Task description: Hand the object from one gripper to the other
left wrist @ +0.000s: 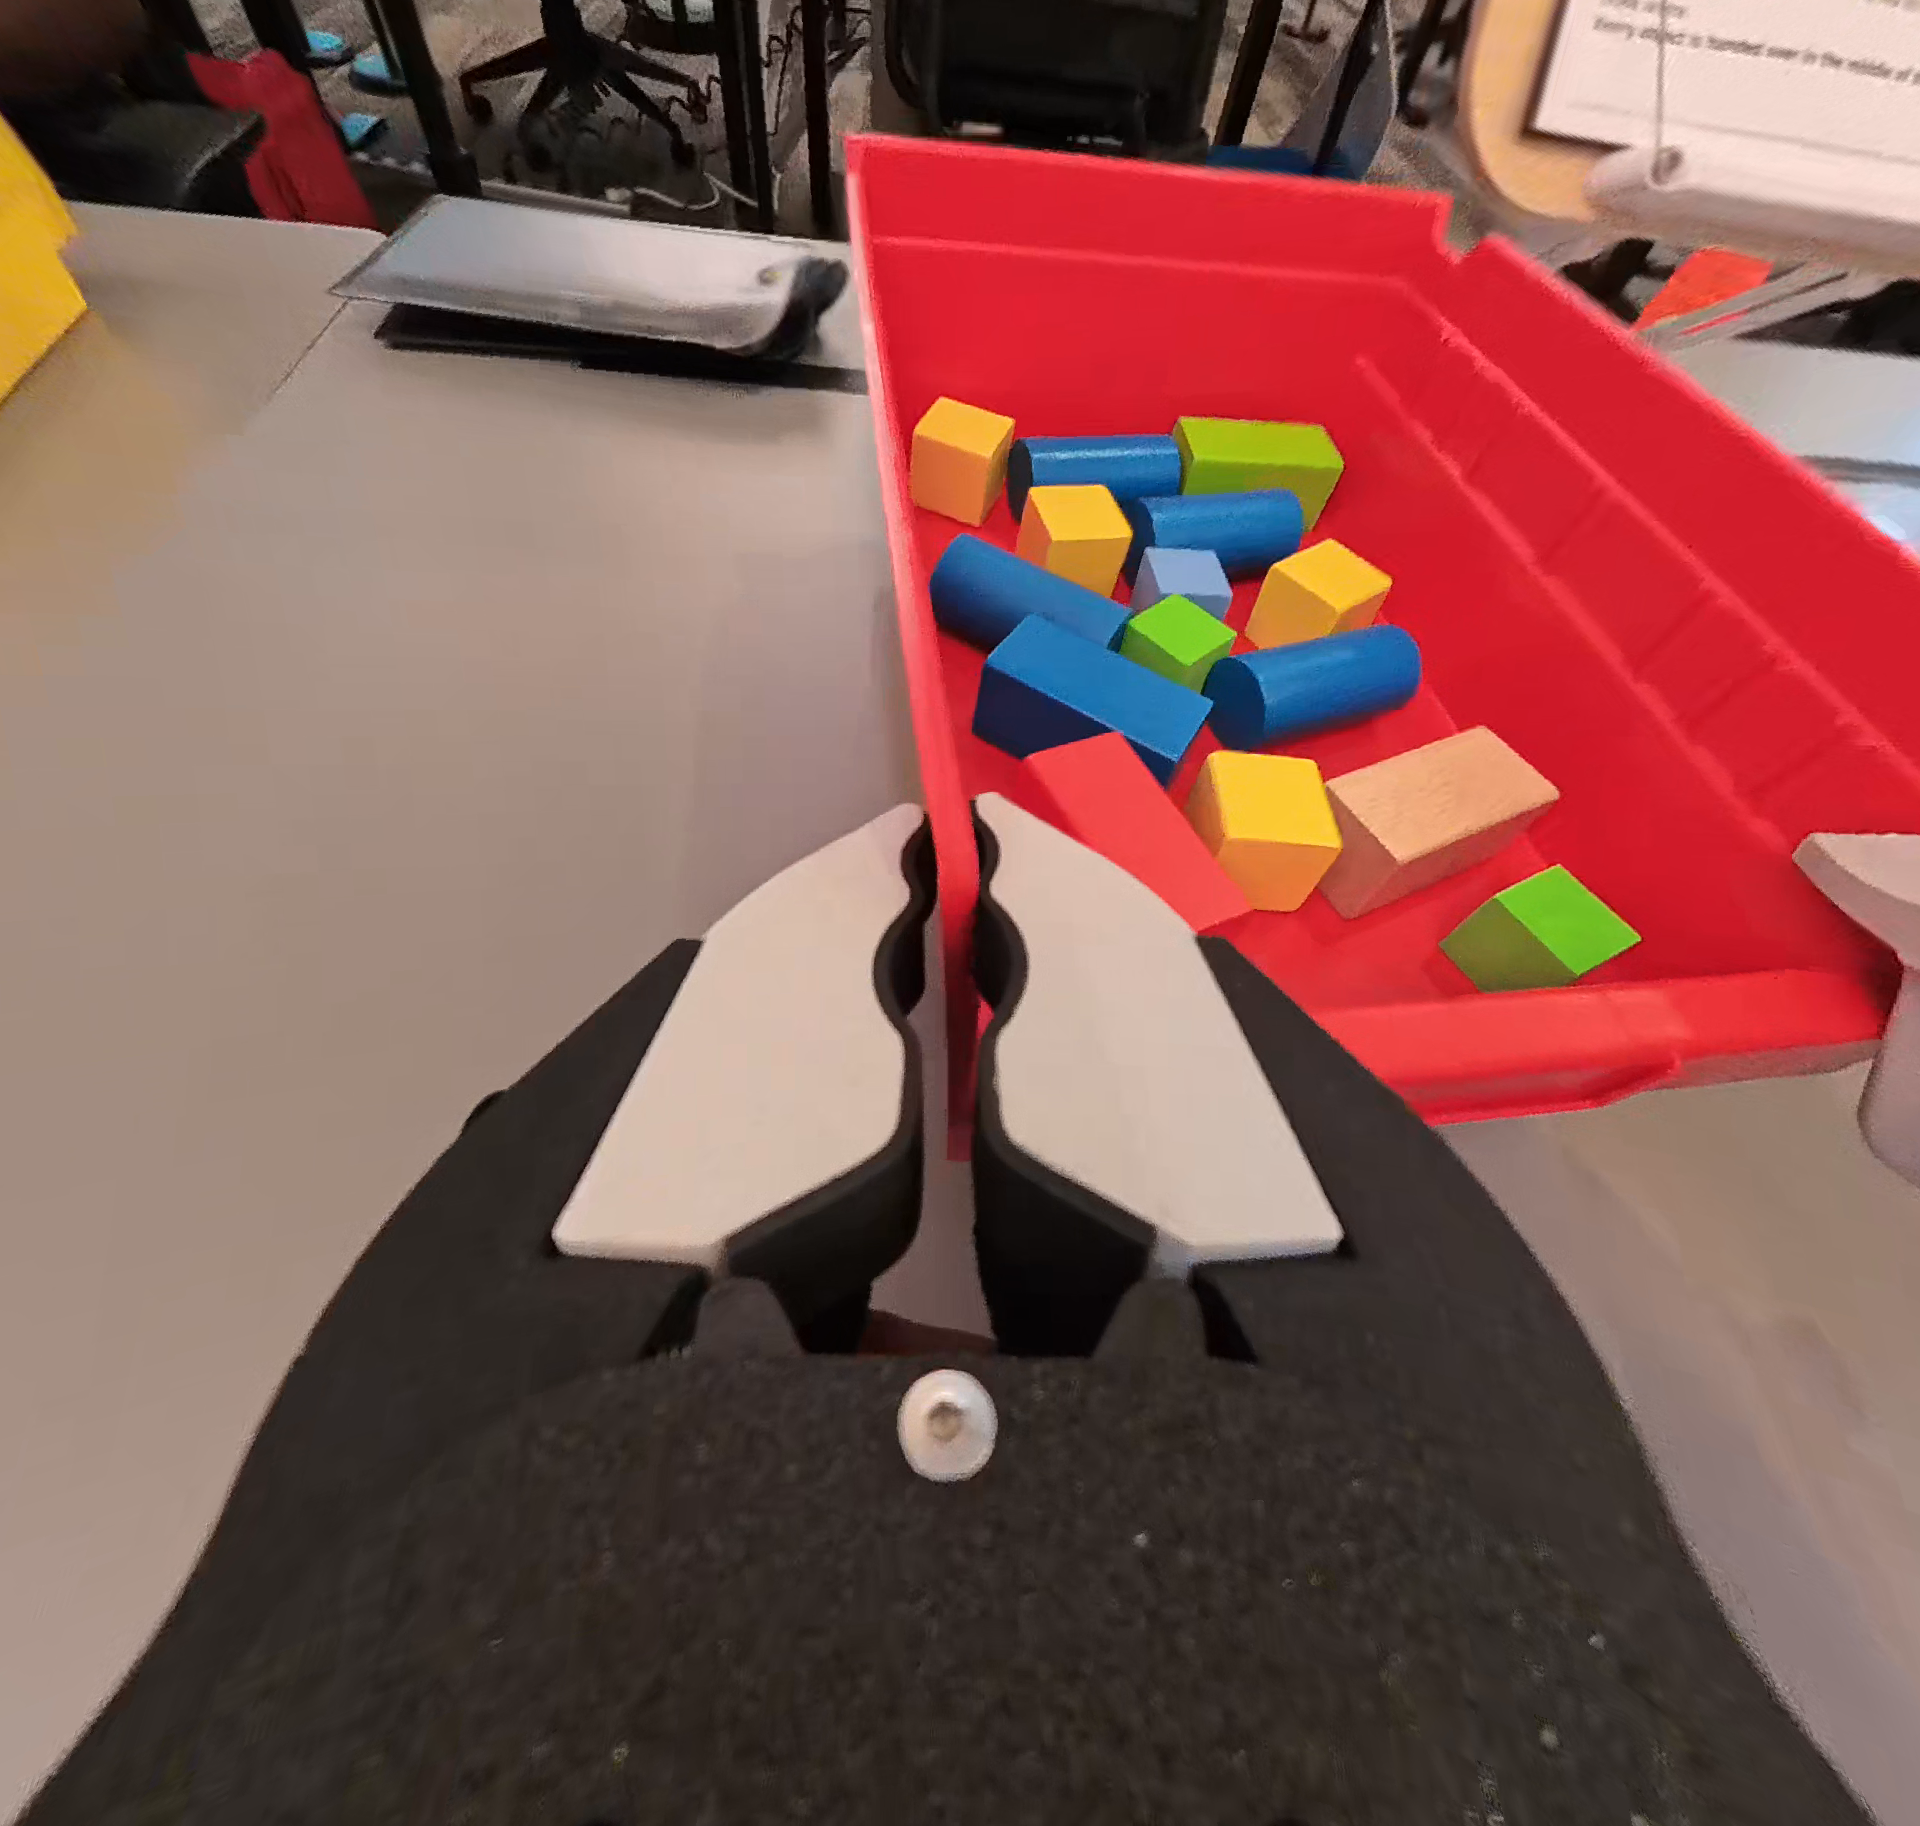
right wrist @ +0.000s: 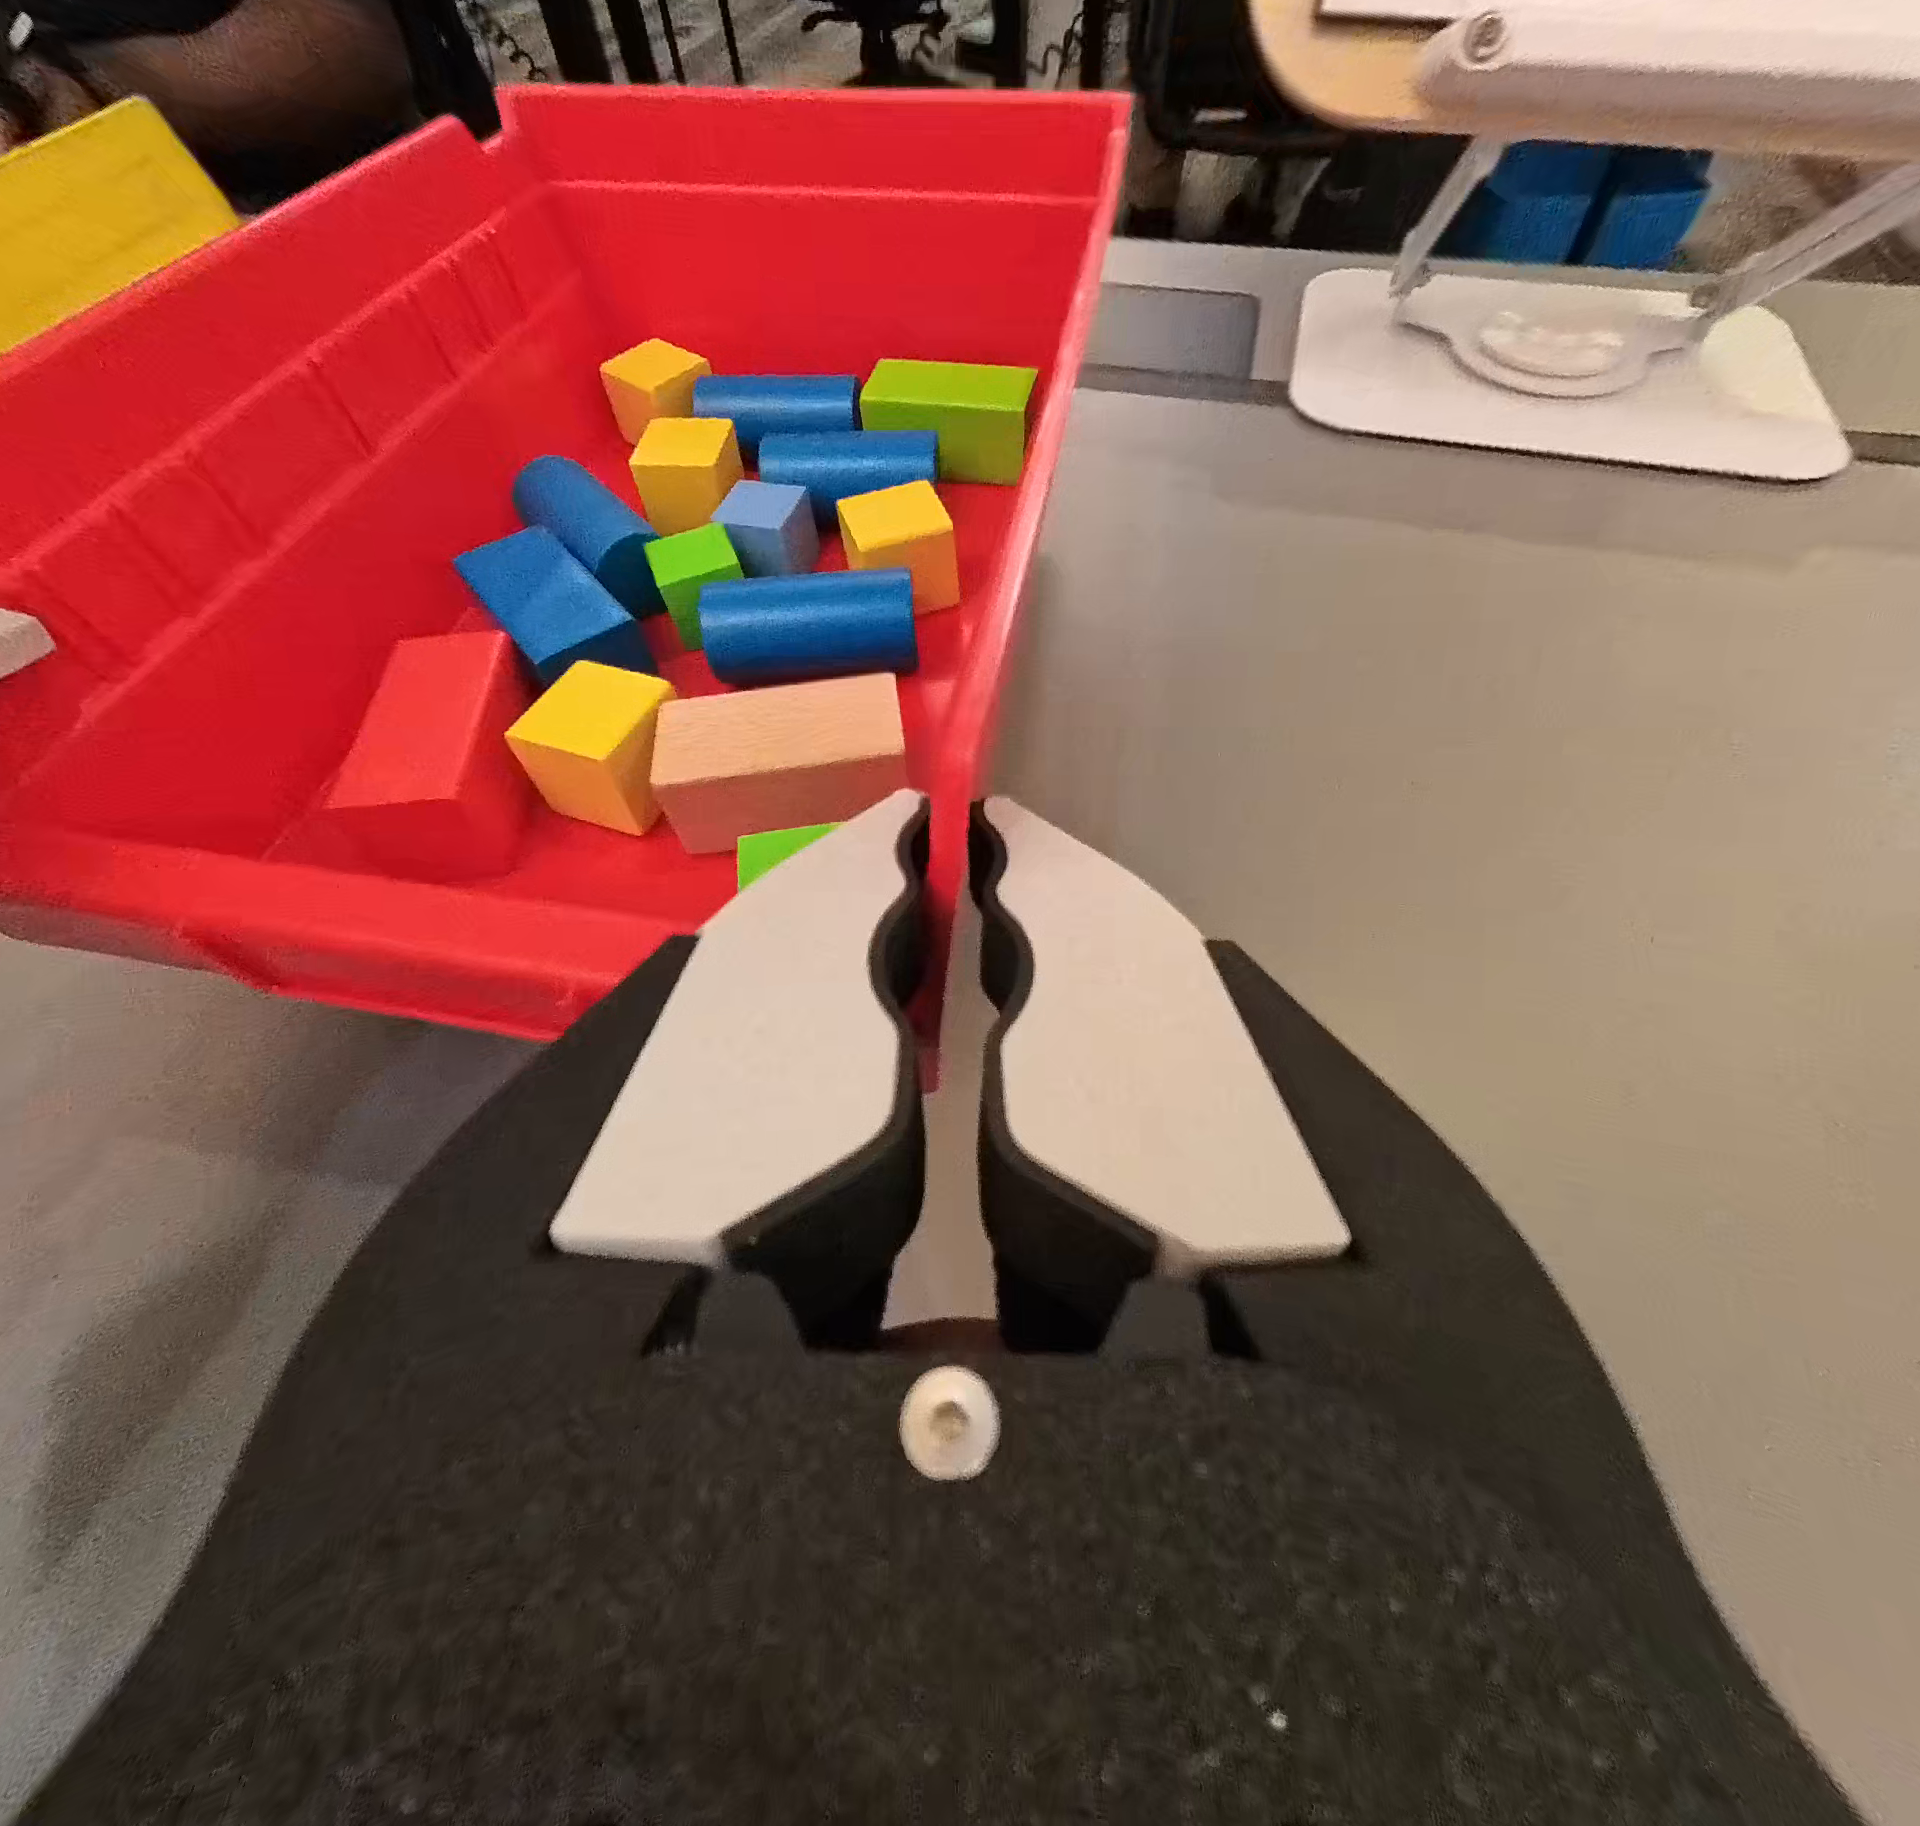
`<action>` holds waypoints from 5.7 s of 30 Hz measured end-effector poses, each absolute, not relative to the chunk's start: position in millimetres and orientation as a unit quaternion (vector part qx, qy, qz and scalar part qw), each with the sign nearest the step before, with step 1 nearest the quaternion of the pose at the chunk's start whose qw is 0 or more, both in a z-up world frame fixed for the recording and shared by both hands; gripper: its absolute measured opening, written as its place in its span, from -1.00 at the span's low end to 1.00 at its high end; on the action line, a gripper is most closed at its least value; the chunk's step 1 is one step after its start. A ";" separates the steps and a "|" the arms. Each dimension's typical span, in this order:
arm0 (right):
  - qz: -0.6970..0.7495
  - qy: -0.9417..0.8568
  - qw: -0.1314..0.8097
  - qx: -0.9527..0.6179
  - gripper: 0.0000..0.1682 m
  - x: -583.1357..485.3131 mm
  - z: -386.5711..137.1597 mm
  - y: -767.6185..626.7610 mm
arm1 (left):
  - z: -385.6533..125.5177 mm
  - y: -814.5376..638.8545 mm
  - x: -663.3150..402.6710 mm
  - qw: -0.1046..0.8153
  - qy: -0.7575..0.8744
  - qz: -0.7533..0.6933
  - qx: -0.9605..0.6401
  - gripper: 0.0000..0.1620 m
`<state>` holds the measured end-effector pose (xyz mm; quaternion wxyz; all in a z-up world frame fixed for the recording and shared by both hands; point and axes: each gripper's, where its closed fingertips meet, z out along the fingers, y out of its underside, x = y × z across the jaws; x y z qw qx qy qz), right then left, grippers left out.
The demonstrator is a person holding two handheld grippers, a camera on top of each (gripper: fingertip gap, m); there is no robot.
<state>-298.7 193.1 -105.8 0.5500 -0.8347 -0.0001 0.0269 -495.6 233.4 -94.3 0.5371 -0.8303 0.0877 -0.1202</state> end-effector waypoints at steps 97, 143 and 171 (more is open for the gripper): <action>0.351 -0.252 0.529 -0.730 -0.35 -127.6 -61.4 55.6 | -40.0 192.1 -333.1 0.410 0.466 -0.339 -0.707 -0.59; 0.002 0.029 0.033 -0.999 -0.62 206.1 -189.9 198.7 | -78.9 18.9 -221.4 0.370 0.357 -0.517 -0.685 -0.47; 0.194 -0.069 0.580 -0.788 -0.24 -34.4 -119.5 -2.5 | -79.2 276.1 -346.5 0.313 0.540 -0.117 -0.773 -0.37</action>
